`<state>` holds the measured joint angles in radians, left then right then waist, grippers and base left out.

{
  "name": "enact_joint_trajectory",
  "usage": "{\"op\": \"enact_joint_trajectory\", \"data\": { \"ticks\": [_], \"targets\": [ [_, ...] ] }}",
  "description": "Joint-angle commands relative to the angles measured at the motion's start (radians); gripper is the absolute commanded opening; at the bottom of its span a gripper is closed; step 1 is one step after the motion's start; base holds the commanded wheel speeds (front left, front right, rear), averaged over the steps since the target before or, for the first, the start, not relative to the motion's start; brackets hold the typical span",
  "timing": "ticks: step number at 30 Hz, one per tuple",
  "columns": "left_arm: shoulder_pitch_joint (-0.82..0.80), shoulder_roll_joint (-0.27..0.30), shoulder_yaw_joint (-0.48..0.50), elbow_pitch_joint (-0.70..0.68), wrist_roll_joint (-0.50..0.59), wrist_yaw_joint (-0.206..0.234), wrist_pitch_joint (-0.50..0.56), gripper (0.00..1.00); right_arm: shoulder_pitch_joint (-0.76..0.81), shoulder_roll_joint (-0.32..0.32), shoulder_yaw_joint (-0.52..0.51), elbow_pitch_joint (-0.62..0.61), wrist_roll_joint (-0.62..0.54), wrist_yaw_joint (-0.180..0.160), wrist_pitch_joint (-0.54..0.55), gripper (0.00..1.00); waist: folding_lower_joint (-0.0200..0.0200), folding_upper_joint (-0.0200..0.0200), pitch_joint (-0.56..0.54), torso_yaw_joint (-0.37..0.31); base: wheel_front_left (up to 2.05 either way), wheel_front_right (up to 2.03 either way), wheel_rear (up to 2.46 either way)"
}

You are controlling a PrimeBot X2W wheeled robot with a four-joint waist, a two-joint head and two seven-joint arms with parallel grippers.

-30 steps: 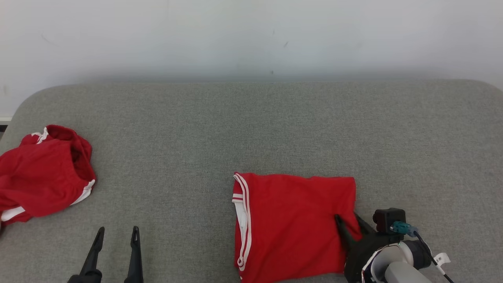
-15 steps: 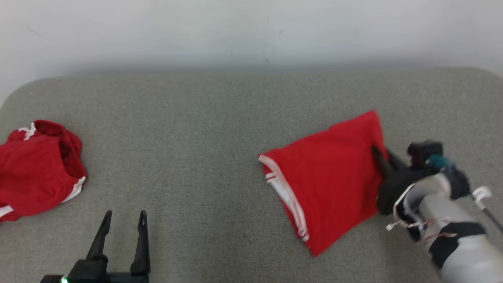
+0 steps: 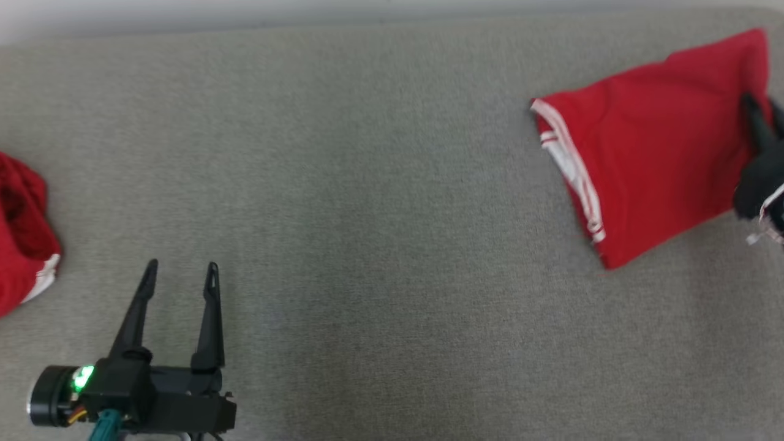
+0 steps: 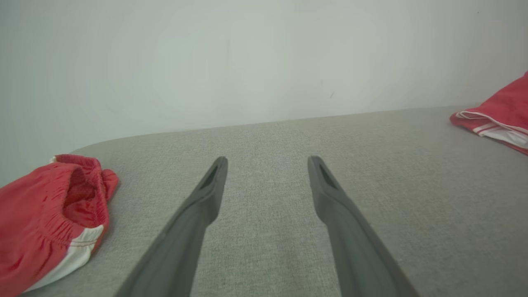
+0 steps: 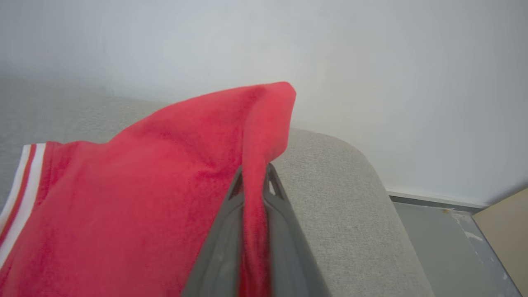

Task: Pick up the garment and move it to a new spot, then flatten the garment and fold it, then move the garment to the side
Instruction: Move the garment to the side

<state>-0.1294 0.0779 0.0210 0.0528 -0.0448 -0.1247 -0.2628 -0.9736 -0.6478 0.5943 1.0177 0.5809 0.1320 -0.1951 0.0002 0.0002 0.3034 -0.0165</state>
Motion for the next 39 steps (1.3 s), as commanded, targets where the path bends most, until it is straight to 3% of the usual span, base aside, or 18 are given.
{"op": "enact_joint_trajectory", "data": {
  "ticks": [1,13,27,36,37,39],
  "targets": [
    [-0.027,0.017,0.006,-0.015,0.013,-0.005,-0.003,1.00,-0.050,-0.014,0.010,0.000,0.005,-0.003,-0.007,0.00,-0.0002,-0.0002,0.104,-0.071,0.00,0.00,0.00],
    [-0.085,0.071,0.007,-0.127,0.044,0.002,-0.003,1.00,-0.256,-0.071,0.080,0.046,-0.032,-0.003,-0.024,0.00,-0.0002,-0.0002,0.256,-0.167,0.00,0.00,0.00],
    [-0.069,0.113,0.002,-0.249,0.080,0.024,-0.003,1.00,-0.427,-0.134,0.126,0.121,-0.099,-0.003,-0.041,0.00,-0.0002,-0.0002,0.323,-0.188,0.00,0.00,0.00],
    [-0.061,0.128,0.005,-0.269,0.077,0.036,-0.003,1.00,-0.477,-0.118,0.147,0.179,-0.124,-0.003,-0.041,0.00,-0.0002,-0.0002,0.341,-0.189,0.00,0.00,0.00],
    [-0.059,0.132,0.006,-0.268,0.075,0.038,-0.003,1.00,-0.488,-0.114,0.147,0.197,-0.134,-0.003,-0.039,1.00,-0.0002,-0.0002,0.344,-0.191,0.00,0.00,0.00],
    [-0.059,0.134,0.006,-0.265,0.074,0.042,-0.003,1.00,-0.492,-0.104,0.145,0.212,-0.143,-0.003,-0.043,1.00,-0.0002,-0.0002,0.342,-0.193,0.00,0.00,0.00]
  ]
}}
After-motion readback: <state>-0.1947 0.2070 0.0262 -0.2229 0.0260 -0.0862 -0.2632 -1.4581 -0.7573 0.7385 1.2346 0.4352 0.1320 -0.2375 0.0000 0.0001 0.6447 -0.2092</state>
